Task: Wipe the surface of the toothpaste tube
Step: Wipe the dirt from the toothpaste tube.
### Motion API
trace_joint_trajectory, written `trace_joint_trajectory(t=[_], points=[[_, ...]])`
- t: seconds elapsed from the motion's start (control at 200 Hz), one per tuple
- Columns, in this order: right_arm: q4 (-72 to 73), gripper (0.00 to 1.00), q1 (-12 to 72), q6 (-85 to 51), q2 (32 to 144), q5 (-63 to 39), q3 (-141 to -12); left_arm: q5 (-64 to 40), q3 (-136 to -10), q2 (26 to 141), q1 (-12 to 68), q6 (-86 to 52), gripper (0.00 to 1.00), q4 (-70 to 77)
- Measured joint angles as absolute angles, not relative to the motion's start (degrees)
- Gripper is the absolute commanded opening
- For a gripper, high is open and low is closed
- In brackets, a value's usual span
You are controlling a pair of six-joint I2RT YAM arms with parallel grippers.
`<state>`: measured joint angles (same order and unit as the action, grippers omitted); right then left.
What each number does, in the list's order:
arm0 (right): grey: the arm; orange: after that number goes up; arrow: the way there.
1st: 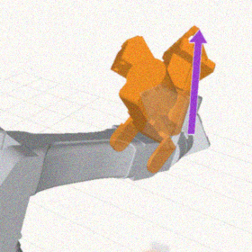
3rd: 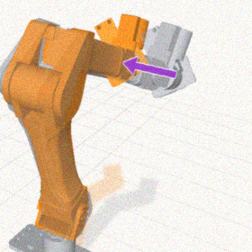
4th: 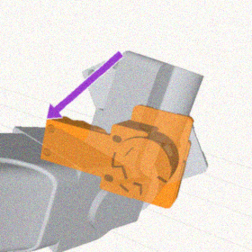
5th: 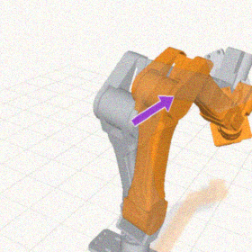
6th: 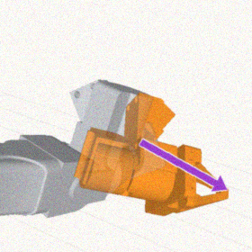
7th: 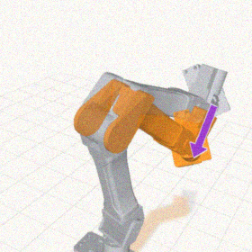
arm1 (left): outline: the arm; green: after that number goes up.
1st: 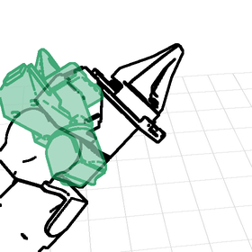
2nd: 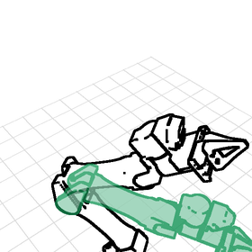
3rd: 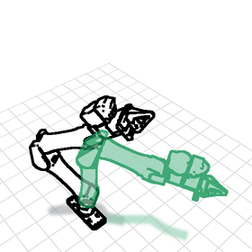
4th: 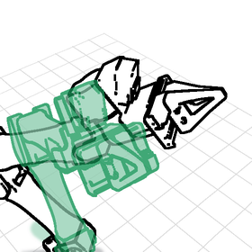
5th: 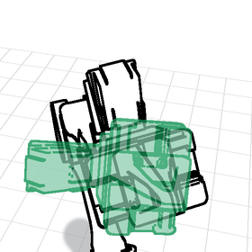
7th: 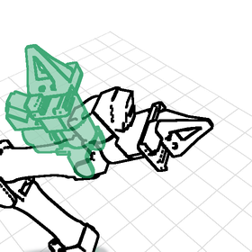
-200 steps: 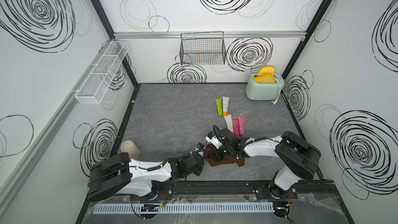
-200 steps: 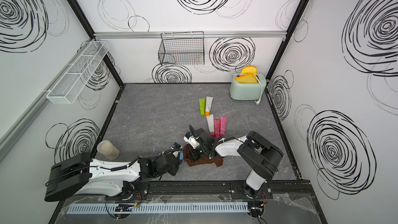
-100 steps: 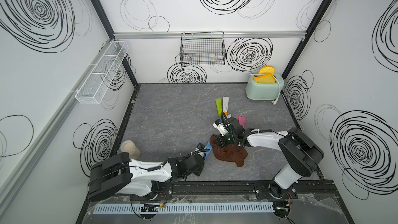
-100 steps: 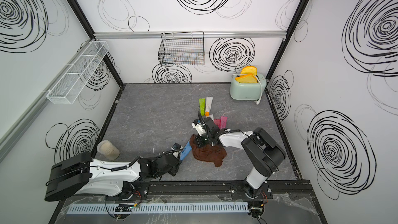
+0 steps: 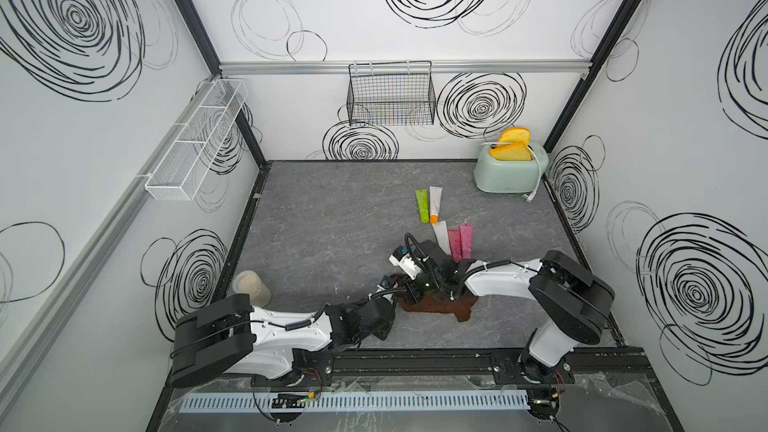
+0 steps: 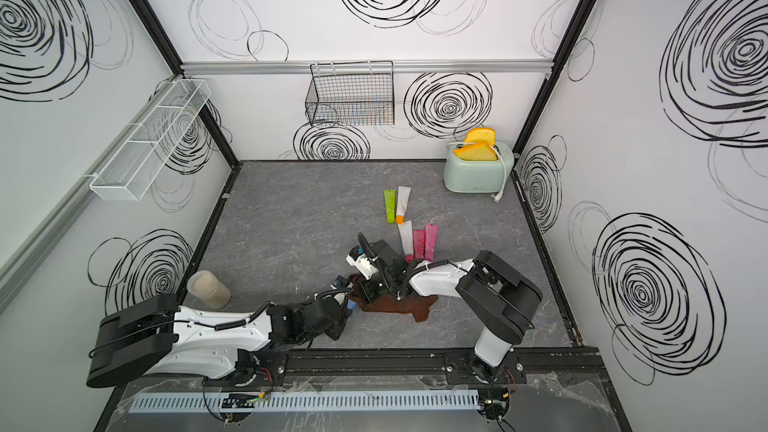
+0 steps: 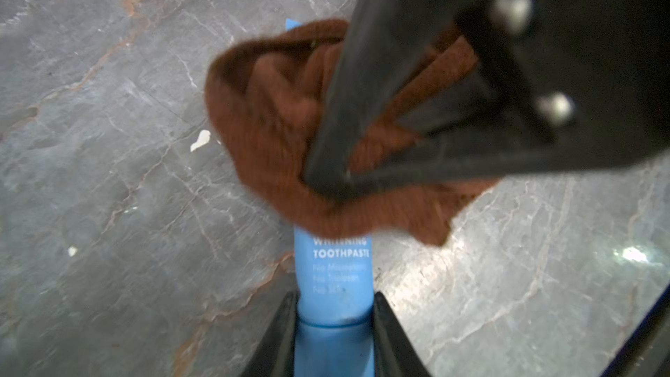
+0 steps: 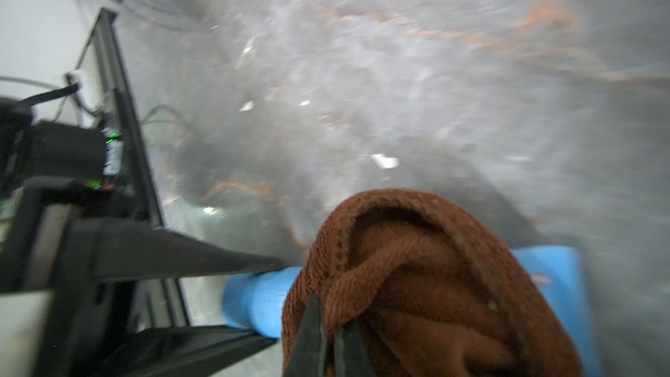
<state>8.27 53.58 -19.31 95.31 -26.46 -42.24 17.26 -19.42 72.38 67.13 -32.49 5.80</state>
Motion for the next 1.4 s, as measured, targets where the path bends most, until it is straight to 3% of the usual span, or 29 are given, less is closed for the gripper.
trace_joint_trajectory(t=[0.17, 0.415, 0.865, 1.206, 1.396], points=[[8.6, 0.00, 50.9, -19.4, 95.4, -28.4, -41.4, 17.2, -19.4, 72.4, 67.1, -32.4, 0.00, 5.9], [7.9, 0.00, 40.2, -18.3, 97.0, -29.3, -40.6, 17.1, -19.4, 72.4, 67.1, -32.3, 0.00, 6.0], [11.4, 0.00, 52.6, -21.1, 95.0, -26.8, -39.8, 17.3, -19.4, 72.3, 67.4, -32.3, 0.00, 5.7], [8.9, 0.00, 42.1, -19.0, 96.1, -29.9, -39.6, 17.3, -19.4, 72.3, 67.5, -32.1, 0.00, 5.8], [8.9, 0.00, 43.0, -18.8, 96.2, -29.3, -39.7, 17.3, -19.5, 72.3, 67.5, -32.1, 0.00, 5.7]])
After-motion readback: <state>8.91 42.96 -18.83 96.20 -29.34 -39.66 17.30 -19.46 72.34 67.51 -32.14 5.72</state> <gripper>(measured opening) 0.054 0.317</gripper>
